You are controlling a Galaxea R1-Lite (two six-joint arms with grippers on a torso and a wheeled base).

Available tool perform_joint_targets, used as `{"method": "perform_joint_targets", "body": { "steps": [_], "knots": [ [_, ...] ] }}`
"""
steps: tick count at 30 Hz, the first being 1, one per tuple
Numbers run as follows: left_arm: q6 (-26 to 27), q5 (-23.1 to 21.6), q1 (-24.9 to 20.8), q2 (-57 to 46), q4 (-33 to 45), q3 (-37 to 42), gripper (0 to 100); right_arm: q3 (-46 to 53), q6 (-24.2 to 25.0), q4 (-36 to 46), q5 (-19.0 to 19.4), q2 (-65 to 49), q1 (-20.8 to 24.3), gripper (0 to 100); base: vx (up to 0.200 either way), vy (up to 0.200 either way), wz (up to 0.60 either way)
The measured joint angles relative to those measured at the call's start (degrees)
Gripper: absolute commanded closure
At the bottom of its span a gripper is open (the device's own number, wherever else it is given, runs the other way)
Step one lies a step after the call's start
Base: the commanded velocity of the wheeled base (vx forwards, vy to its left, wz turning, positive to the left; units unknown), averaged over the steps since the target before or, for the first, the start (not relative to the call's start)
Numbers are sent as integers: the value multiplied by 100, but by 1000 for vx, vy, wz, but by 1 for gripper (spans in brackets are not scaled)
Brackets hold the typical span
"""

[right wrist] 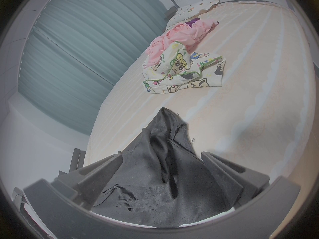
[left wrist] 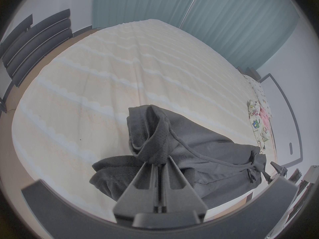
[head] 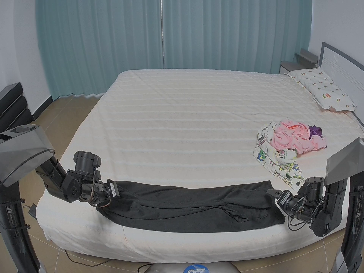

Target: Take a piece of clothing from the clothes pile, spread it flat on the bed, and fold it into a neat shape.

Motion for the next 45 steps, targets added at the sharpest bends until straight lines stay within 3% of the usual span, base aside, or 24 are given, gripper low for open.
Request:
{"method": "perform_joint_targets", "body": {
  "steps": [12,24,37,45],
  "knots": [
    [-167,37,-163,-257,43,78,100,-9,-2,0,-2,4,2,0,0,-200,0],
    [-358,641,-784,-445,834,-206,100,-6,5,2,-4,4,22,0,0,-200,0],
    [-1015,903,-1746,-243,2192,-1591,100,11,6,2,-15,4,111,0,0,-200,0],
    [-1423,1139,-2144,160,2636,-2338,100,16,6,0,-20,4,116,0,0,0,0]
  ]
}}
